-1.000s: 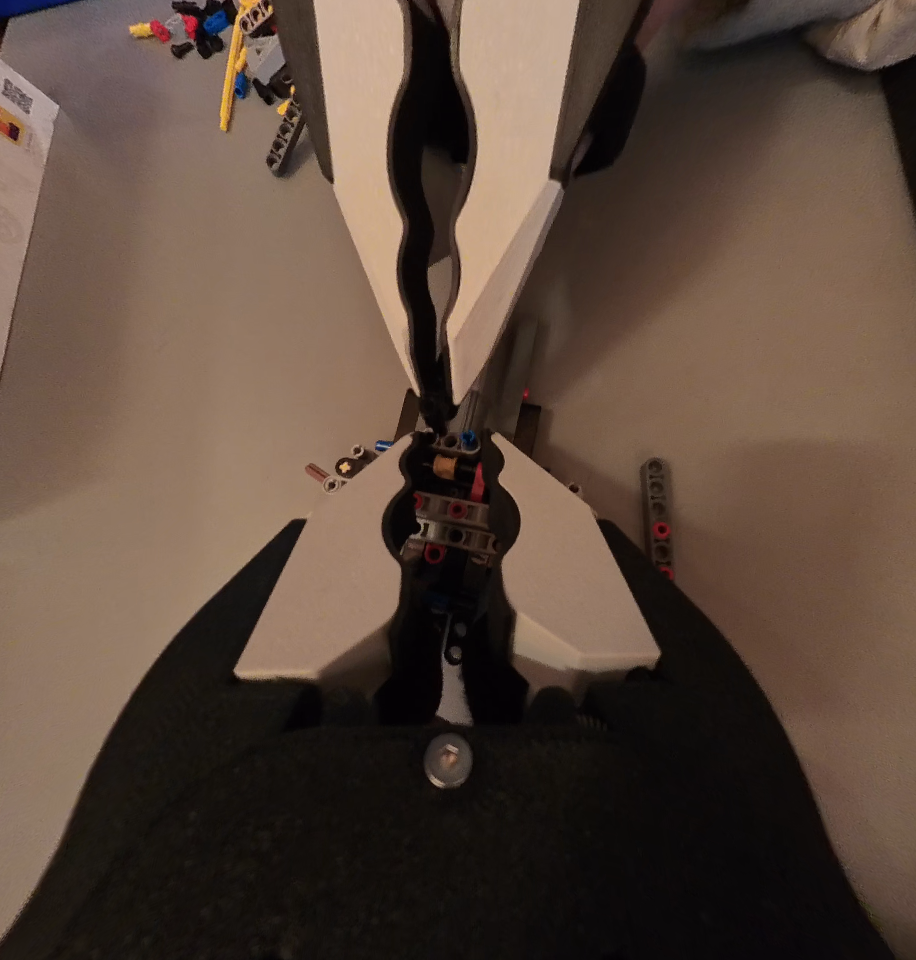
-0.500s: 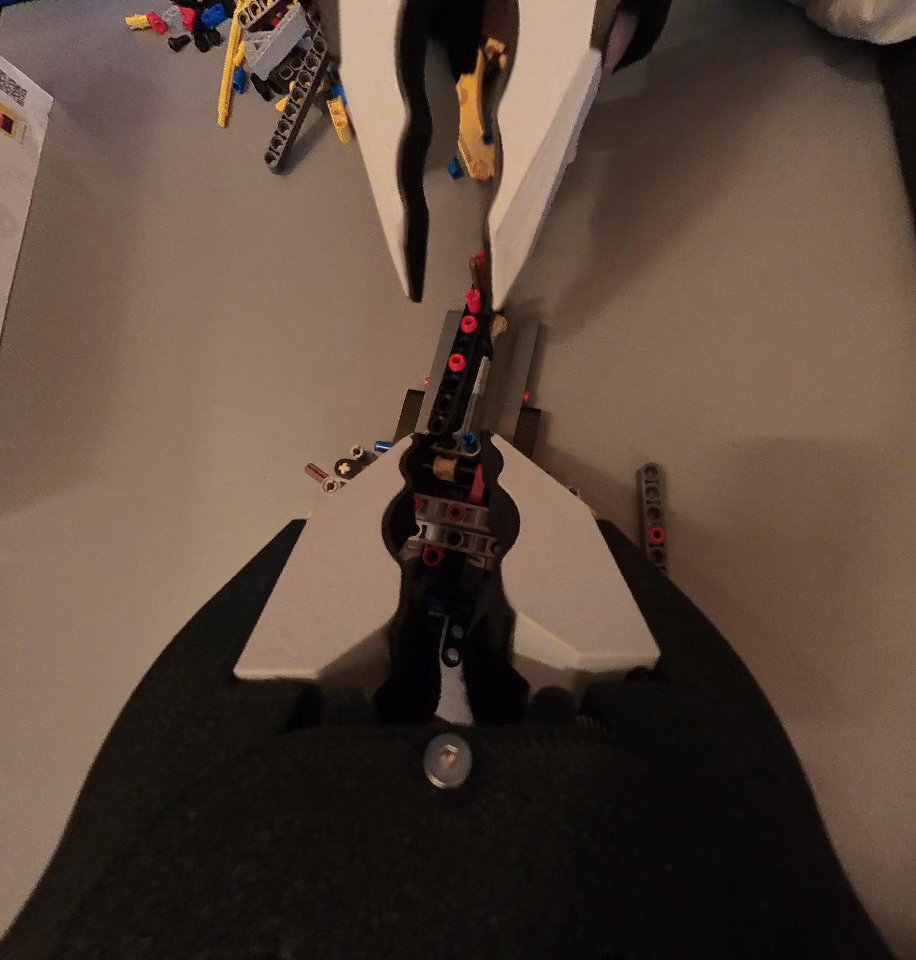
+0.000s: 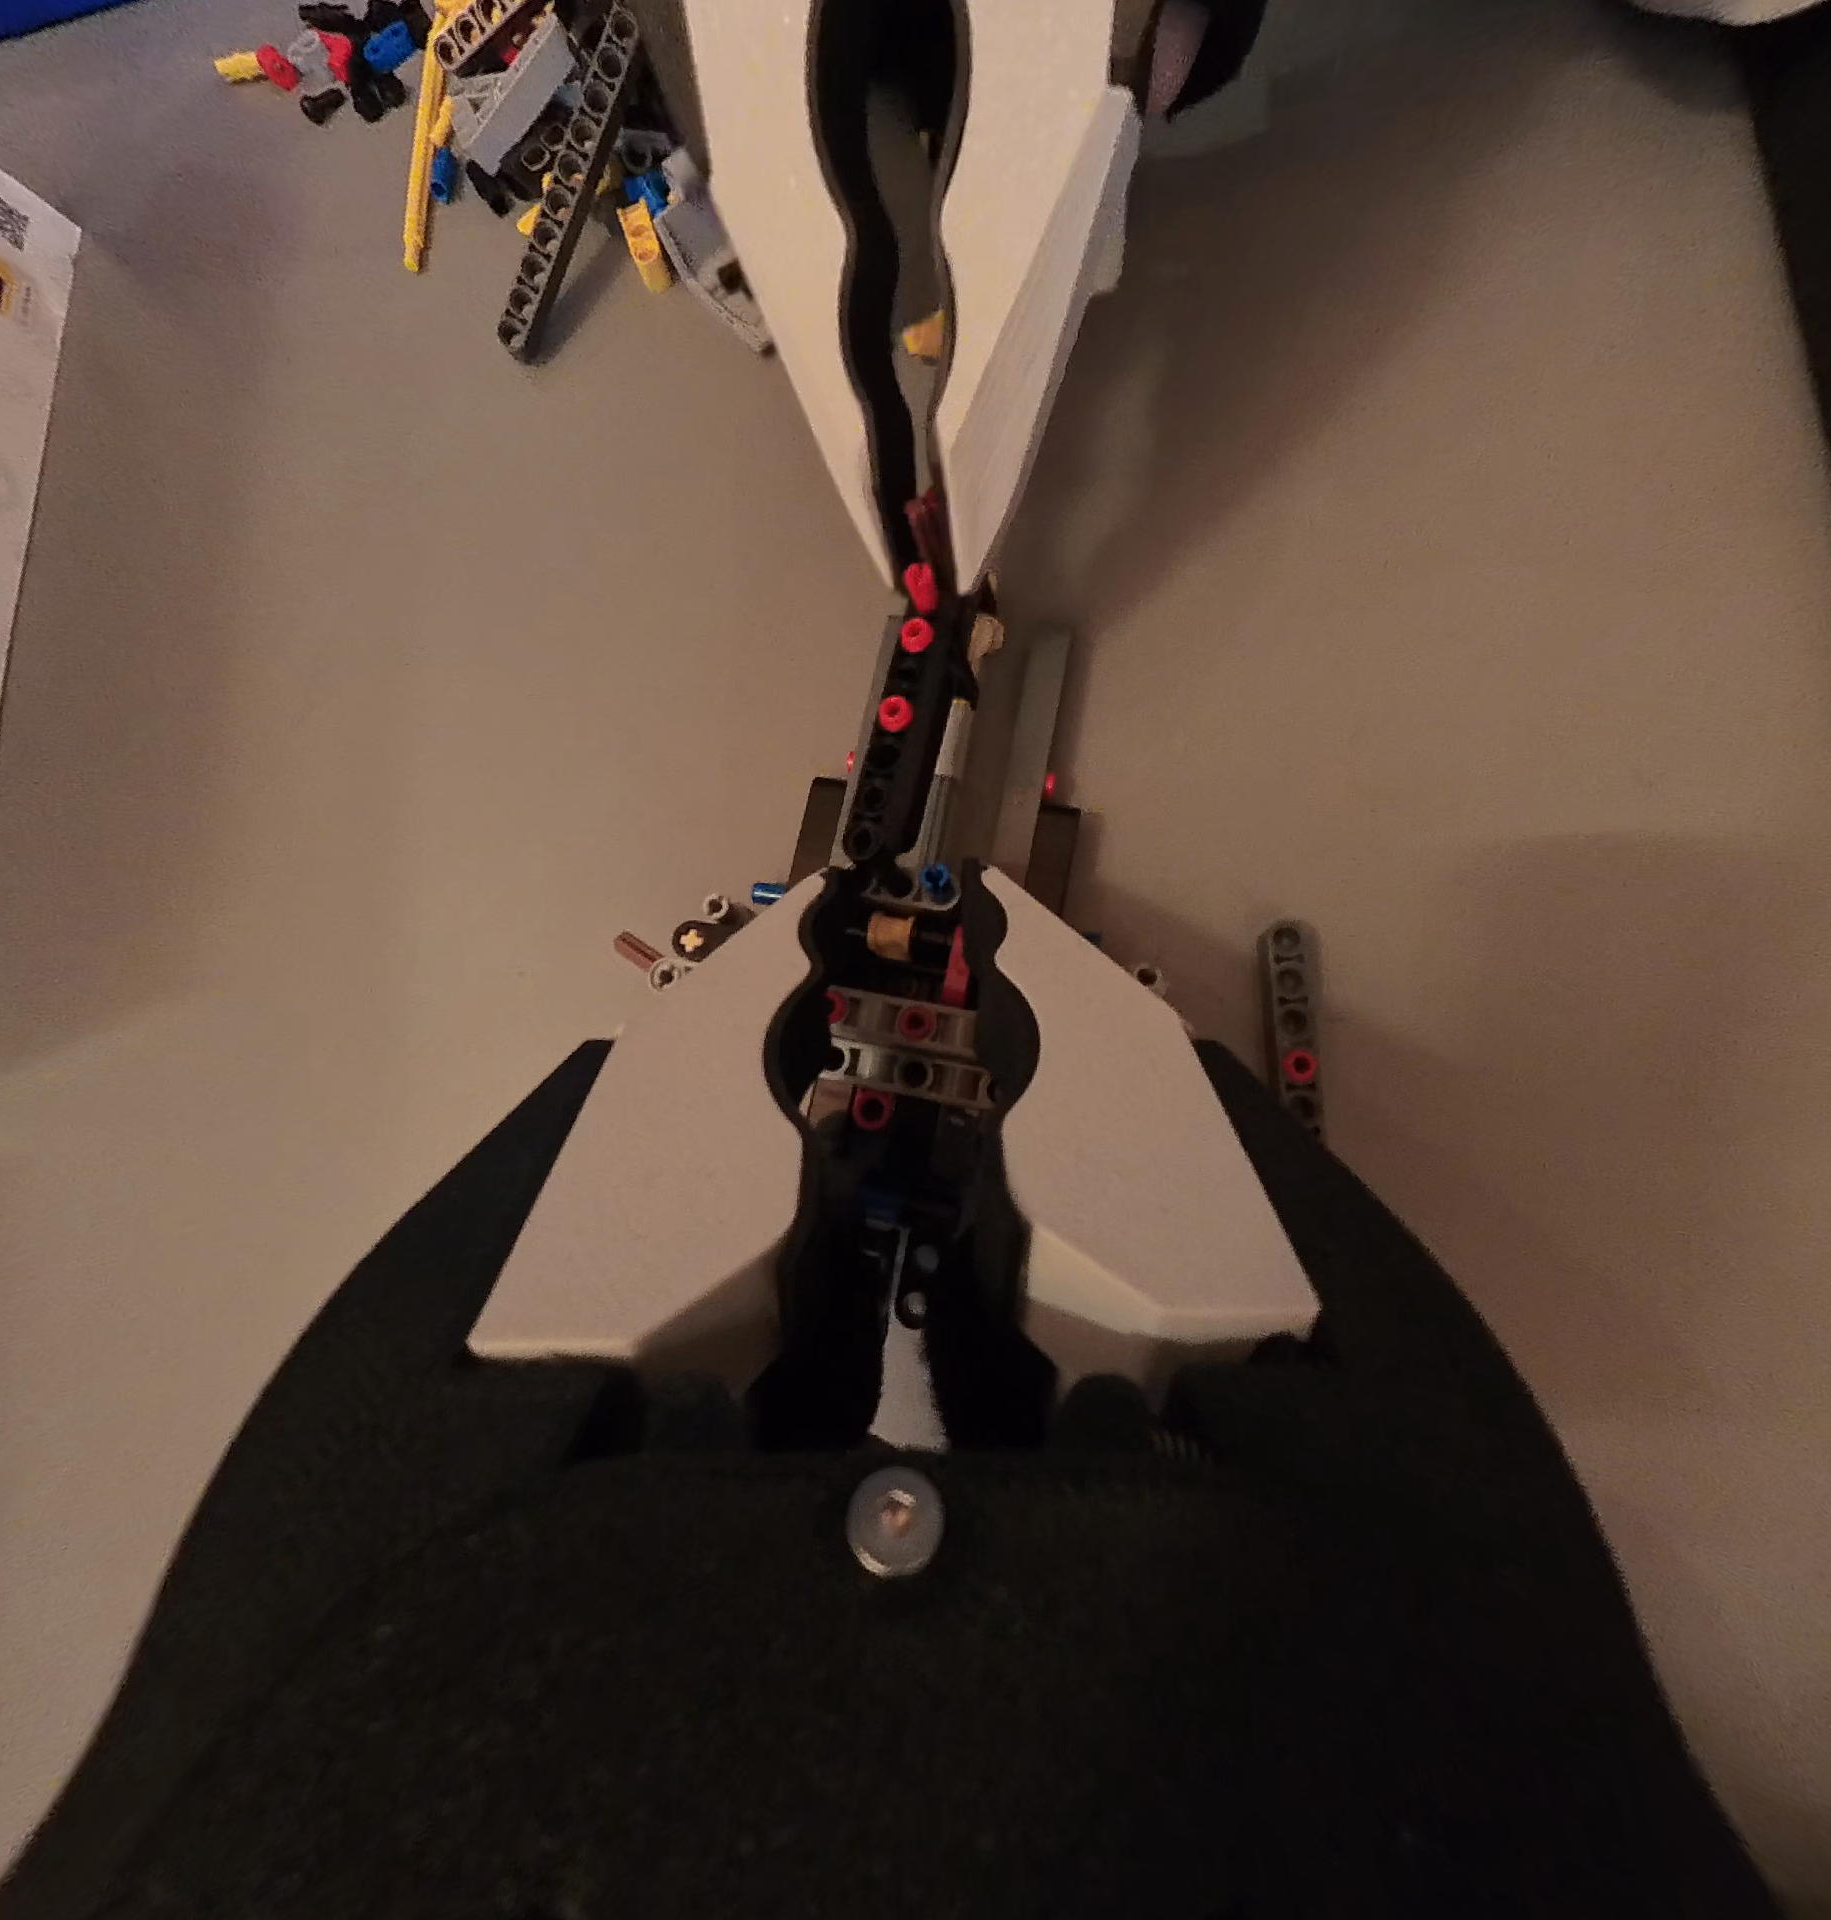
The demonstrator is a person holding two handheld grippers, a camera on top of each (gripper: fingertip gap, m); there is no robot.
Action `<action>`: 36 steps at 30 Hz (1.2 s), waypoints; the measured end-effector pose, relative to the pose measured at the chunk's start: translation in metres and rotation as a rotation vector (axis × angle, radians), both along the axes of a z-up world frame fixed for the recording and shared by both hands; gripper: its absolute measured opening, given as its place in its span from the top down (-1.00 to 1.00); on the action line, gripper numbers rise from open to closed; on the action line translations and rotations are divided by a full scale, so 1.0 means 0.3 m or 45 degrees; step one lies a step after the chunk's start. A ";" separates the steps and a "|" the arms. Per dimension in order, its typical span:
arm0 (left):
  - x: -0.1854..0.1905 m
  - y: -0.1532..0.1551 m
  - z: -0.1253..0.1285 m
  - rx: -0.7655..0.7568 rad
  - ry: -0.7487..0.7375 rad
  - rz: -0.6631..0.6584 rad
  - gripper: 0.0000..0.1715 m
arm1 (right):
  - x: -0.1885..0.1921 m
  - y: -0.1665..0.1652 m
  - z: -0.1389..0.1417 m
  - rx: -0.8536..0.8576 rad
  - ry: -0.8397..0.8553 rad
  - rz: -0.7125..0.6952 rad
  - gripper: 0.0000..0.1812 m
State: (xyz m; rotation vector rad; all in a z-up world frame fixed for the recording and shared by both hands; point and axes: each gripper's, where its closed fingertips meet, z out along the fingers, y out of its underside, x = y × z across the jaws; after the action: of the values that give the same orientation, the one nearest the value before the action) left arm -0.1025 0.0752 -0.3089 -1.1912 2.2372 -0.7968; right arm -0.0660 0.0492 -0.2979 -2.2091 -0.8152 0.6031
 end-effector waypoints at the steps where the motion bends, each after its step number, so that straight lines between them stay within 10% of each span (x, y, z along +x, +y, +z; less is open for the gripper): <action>1: 0.001 -0.001 0.001 0.002 -0.001 0.003 0.73 | 0.019 -0.005 -0.005 0.026 -0.059 -0.011 0.86; 11: 0.078 -0.057 0.072 0.065 -0.074 0.000 0.57 | -0.003 -0.017 -0.053 0.018 -0.087 0.042 0.88; 17: 0.114 -0.089 0.006 0.117 0.032 -0.082 0.86 | 0.000 -0.007 -0.054 0.075 -0.191 0.041 0.93; 36: 0.129 -0.116 0.014 -0.063 0.042 -0.113 0.90 | -0.003 -0.013 -0.055 0.051 -0.131 0.055 0.93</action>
State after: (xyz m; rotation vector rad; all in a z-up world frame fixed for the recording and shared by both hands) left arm -0.0638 0.0402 -0.3046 -1.1423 2.3231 -0.8774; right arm -0.0670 0.0452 -0.3145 -2.2054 -0.9218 0.4924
